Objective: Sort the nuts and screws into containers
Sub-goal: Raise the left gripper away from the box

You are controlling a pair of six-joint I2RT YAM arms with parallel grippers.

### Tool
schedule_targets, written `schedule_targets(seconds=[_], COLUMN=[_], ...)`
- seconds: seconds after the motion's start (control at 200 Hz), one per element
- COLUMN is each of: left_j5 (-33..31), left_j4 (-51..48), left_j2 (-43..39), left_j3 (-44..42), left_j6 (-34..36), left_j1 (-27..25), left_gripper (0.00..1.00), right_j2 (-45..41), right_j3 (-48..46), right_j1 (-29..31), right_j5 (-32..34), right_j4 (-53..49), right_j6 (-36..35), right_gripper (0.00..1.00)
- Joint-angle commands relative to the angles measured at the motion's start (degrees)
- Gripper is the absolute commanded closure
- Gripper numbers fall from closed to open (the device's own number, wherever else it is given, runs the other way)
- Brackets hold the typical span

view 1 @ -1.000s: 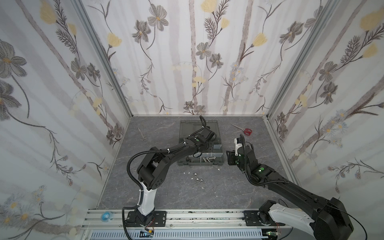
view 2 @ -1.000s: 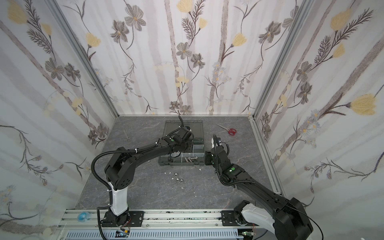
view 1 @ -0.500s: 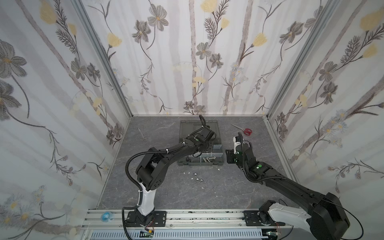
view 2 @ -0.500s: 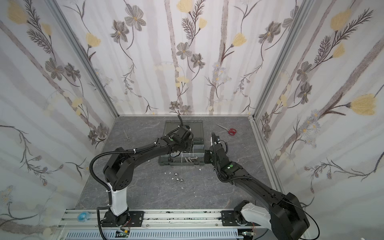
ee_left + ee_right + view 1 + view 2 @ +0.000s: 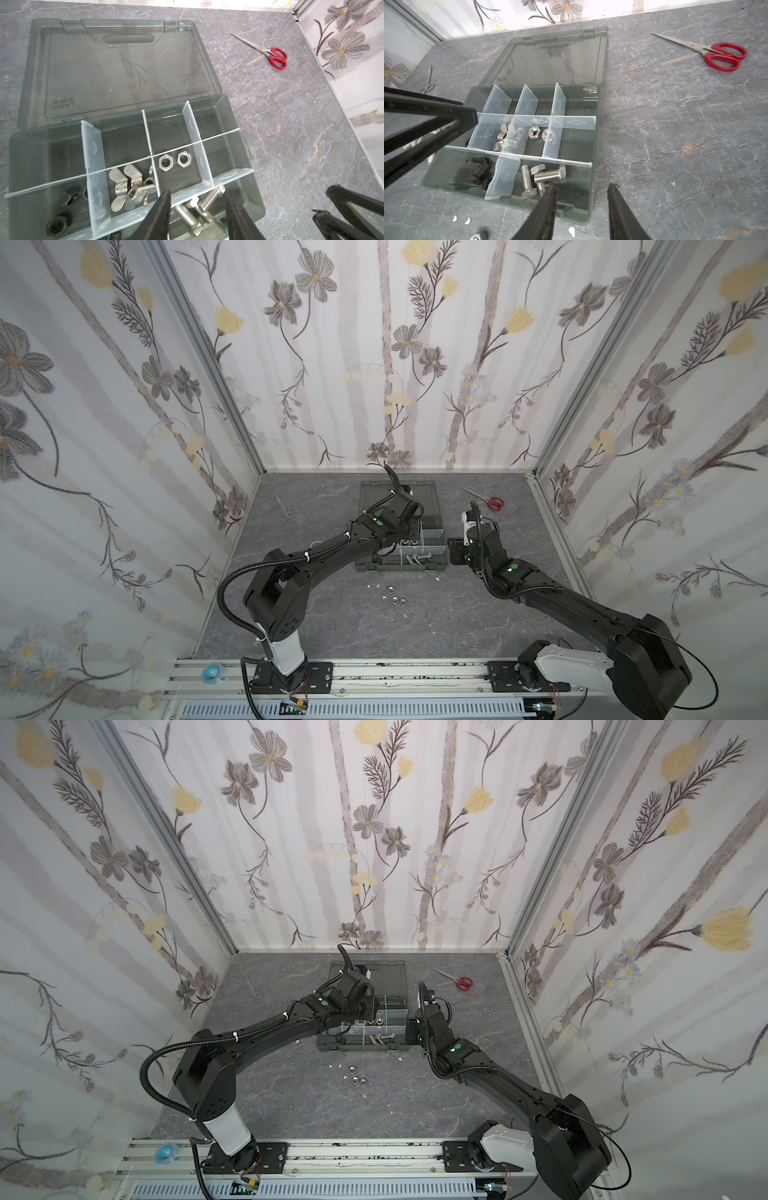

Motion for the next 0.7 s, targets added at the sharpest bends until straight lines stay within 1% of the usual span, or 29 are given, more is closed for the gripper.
schedule_targets(seconds=[0.0, 0.435, 0.49, 0.585, 0.694], left_j5=[-1.6, -3.4, -3.8, -5.2, -5.7], left_j4=[2.3, 8.0, 8.7, 9.9, 11.1], left_j2=[-2.2, -10.2, -11.2, -13.2, -15.2], left_j3=[-1.8, -11.3, -12.4, -14.5, -17.0], left_j6=[-1.8, -4.0, -4.6, -5.9, -7.0], left_j1=[0.0, 0.0, 0.0, 0.0, 0.1], left_gripper=[0.54, 0.54, 0.53, 0.49, 0.47], right_j2=[0.2, -0.4, -0.5, -0.5, -0.4], right_j3=[0.6, 0.1, 0.1, 0.0, -0.3], right_j1=[0.0, 0.0, 0.1, 0.0, 0.1], right_j5=[-0.5, -1.8, -2.0, -2.4, -3.0], right_j4=[2.5, 2.5, 2.5, 2.5, 2.5], right_j6=[1.0, 1.5, 1.5, 1.5, 1.6], right_gripper=[0.59, 0.59, 0.59, 0.58, 0.59])
